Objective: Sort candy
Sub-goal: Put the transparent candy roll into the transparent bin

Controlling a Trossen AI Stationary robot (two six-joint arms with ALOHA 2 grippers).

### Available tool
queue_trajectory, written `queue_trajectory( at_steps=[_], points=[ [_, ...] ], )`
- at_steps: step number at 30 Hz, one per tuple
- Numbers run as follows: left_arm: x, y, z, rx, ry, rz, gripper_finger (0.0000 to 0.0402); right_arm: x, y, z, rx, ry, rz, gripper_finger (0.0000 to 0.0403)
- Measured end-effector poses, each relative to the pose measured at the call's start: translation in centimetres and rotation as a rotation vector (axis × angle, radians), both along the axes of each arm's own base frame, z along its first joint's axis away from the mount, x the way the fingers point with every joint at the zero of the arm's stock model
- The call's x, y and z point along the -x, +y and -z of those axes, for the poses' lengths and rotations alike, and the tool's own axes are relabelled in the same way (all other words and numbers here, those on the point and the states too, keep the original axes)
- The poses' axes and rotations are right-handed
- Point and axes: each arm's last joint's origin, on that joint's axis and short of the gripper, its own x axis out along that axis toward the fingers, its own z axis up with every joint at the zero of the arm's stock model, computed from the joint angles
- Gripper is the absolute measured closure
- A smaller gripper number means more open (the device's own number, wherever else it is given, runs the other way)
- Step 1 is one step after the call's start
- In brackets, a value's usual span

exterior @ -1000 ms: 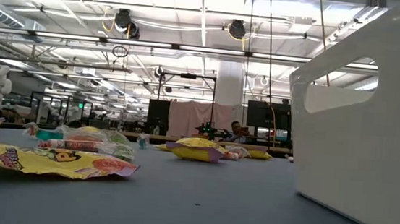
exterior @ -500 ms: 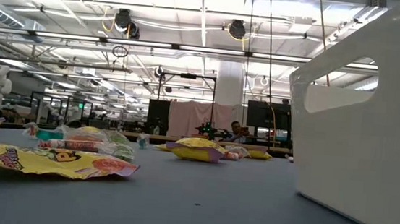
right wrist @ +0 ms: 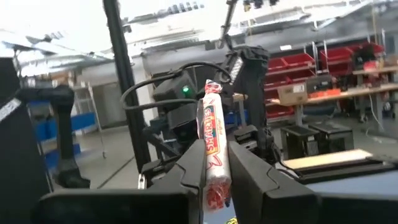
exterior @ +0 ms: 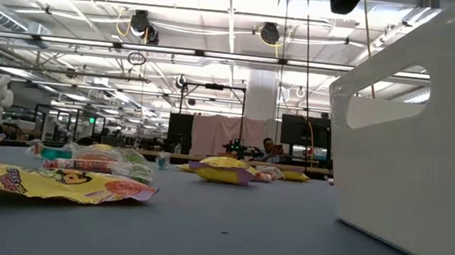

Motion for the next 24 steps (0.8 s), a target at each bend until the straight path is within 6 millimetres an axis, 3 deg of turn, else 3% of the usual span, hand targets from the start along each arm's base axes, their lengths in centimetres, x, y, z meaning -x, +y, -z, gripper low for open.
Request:
queue_trajectory(
  at_steps=[14, 24],
  points=[
    [0.0, 0.0, 0.0, 0.0, 0.0, 0.0, 0.022, -0.6, -1.3, 0.2, -0.086, 0.017, 0.047, 0.036],
    [0.0, 0.0, 0.0, 0.0, 0.001, 0.0, 0.022, -0.6, -1.3, 0.5, -0.006, 0.05, 0.065, 0.036]
  ],
)
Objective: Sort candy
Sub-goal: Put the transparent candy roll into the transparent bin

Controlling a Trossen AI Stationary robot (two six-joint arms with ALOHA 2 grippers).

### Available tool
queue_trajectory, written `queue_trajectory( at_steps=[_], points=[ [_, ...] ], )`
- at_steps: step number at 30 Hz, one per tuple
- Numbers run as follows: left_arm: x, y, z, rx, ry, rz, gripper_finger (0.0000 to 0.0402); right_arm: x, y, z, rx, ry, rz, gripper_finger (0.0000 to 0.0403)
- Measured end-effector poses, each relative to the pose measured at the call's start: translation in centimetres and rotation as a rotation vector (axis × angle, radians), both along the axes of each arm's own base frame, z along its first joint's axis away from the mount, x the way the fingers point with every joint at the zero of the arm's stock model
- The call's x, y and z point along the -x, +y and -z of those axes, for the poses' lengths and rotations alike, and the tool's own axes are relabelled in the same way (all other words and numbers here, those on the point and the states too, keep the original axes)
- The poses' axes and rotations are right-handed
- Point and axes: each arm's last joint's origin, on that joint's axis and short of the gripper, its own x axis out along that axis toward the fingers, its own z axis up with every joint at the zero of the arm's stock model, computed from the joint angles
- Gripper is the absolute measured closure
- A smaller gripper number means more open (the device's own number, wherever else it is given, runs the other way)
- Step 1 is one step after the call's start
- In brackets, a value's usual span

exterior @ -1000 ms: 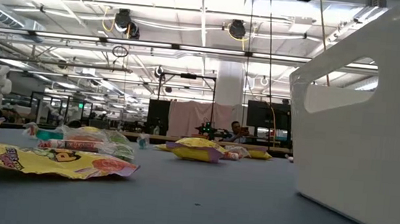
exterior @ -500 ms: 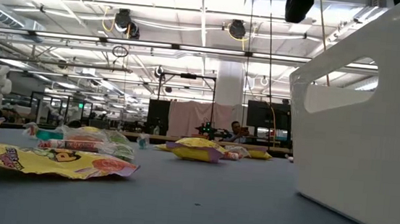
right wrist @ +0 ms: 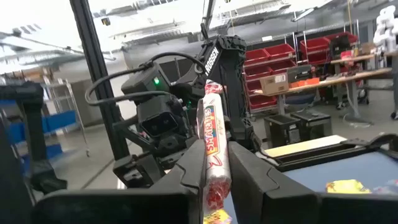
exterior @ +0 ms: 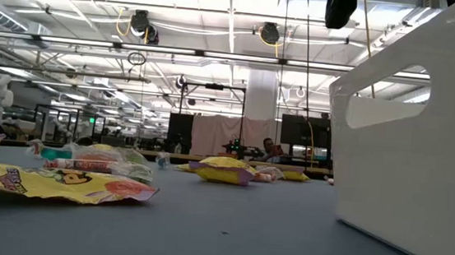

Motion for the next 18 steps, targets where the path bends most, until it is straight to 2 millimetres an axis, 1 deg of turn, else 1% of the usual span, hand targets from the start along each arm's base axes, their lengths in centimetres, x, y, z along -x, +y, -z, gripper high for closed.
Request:
queue_trajectory(
  at_steps=[5, 11, 14, 18],
  points=[
    [0.0, 0.0, 0.0, 0.0, 0.0, 0.0, 0.022, 0.0, 0.1, 0.4, 0.051, 0.064, -0.001, 0.036],
    [0.0, 0.0, 0.0, -0.002, 0.004, 0.0, 0.022, 1.0, -0.4, -0.6, 0.06, 0.117, -0.005, 0.036],
    [0.0, 0.0, 0.1, -0.004, 0.006, 0.0, 0.022, 2.3, -0.8, -1.8, 0.07, 0.159, -0.014, 0.036],
    [0.0, 0.0, 0.1, -0.004, 0.007, 0.0, 0.022, 5.1, -1.5, -3.5, 0.02, 0.242, -0.042, 0.036]
  ],
)
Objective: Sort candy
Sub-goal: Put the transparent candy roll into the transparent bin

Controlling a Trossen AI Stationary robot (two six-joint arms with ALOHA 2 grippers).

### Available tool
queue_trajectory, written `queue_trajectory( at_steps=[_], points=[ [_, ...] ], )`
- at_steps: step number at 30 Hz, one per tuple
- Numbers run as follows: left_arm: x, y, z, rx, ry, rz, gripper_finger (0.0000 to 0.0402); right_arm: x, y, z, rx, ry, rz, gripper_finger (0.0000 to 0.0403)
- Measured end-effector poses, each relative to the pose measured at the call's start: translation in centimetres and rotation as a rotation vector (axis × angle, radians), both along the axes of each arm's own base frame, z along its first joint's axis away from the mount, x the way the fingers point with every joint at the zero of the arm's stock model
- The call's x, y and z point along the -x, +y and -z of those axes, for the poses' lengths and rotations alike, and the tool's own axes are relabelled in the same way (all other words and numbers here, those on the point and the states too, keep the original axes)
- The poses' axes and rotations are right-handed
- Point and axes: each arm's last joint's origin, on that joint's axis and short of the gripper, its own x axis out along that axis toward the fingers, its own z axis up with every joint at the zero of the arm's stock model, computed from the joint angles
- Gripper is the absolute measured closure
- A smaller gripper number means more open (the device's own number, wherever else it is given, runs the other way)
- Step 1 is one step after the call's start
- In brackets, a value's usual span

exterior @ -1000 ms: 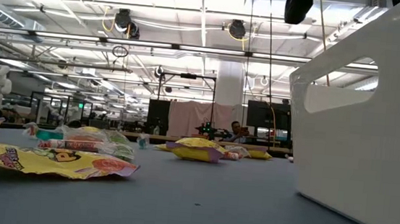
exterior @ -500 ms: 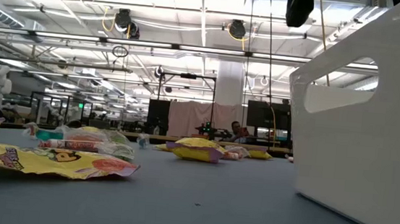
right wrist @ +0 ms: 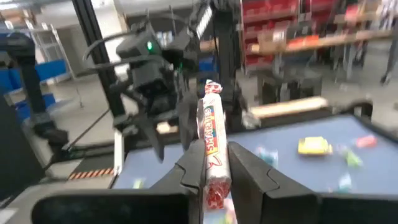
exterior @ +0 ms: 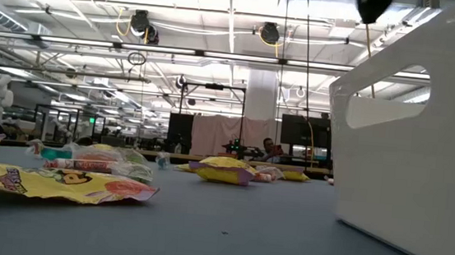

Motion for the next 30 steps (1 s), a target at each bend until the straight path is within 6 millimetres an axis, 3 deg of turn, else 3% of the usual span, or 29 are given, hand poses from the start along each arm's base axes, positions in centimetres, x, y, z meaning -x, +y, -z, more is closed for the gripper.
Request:
queue_trajectory(
  at_steps=[6, 15, 22, 30],
  points=[
    [0.0, 0.0, 0.0, 0.024, -0.001, -0.009, 0.022, 4.7, -1.3, -1.2, -0.122, 0.138, -0.022, 0.036],
    [0.0, 0.0, 0.0, 0.052, 0.0, -0.013, 0.022, 9.5, -3.9, 0.8, -0.232, 0.465, 0.089, 0.036],
    [0.0, 0.0, 0.1, 0.051, 0.002, -0.013, 0.022, 10.1, -4.3, 2.7, -0.226, 0.655, 0.186, 0.036],
    [0.1, 0.0, 0.3, 0.042, 0.025, -0.017, 0.022, 8.8, -3.6, 5.0, -0.17, 0.836, 0.277, 0.036]
  ],
)
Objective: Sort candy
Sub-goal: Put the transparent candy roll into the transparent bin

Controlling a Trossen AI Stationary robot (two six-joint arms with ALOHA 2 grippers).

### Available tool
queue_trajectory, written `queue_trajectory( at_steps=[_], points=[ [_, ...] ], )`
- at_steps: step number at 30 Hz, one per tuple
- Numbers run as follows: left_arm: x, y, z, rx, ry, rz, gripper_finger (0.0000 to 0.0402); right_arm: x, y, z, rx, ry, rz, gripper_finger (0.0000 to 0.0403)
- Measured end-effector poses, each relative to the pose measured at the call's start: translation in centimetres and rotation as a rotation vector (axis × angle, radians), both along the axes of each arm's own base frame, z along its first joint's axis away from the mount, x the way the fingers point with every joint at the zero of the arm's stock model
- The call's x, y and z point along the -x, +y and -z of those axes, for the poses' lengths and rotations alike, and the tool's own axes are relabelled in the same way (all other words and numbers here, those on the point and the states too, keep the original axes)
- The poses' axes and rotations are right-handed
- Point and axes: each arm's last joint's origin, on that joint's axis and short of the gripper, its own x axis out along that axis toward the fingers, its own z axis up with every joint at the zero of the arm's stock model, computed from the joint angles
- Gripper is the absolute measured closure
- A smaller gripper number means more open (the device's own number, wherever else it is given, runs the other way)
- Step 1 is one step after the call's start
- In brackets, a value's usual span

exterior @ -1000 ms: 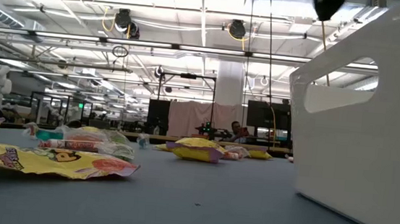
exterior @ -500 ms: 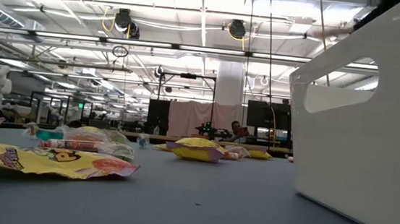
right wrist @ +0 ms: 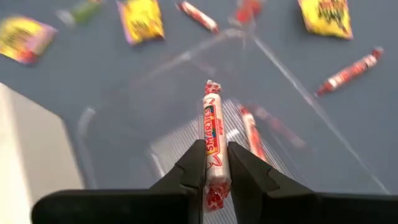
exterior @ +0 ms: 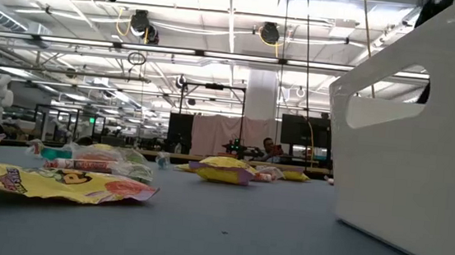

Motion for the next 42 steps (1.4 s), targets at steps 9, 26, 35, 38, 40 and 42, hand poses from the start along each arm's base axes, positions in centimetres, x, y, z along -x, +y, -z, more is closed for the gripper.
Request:
queue_trajectory(
  at_steps=[9, 26, 35, 38, 40, 42],
  points=[
    [0.3, 0.2, 0.6, 0.015, 0.057, -0.028, 0.022, -1.5, 0.9, 2.3, 0.02, 0.141, 0.038, 0.036],
    [0.3, 0.2, 0.6, 0.022, 0.057, -0.032, 0.022, -2.6, 1.6, 4.5, 0.01, 0.275, 0.083, 0.0279],
    [1.0, 0.7, 1.7, 0.083, 0.175, -0.089, 0.022, -3.5, 2.3, 1.4, -0.014, 0.229, 0.069, 0.0246],
    [1.5, 0.9, 2.3, 0.126, 0.234, -0.149, 0.022, -3.9, 2.9, -0.6, -0.024, 0.182, 0.047, 0.0247],
    [1.7, 1.1, 2.9, 0.155, 0.278, -0.202, 0.022, -4.1, 3.5, -1.8, -0.014, 0.125, 0.038, 0.0249],
    [2.0, 1.1, 3.6, 0.17, 0.319, -0.246, 0.022, -4.3, 4.0, -2.8, 0.016, 0.049, 0.035, 0.0251]
  ],
)
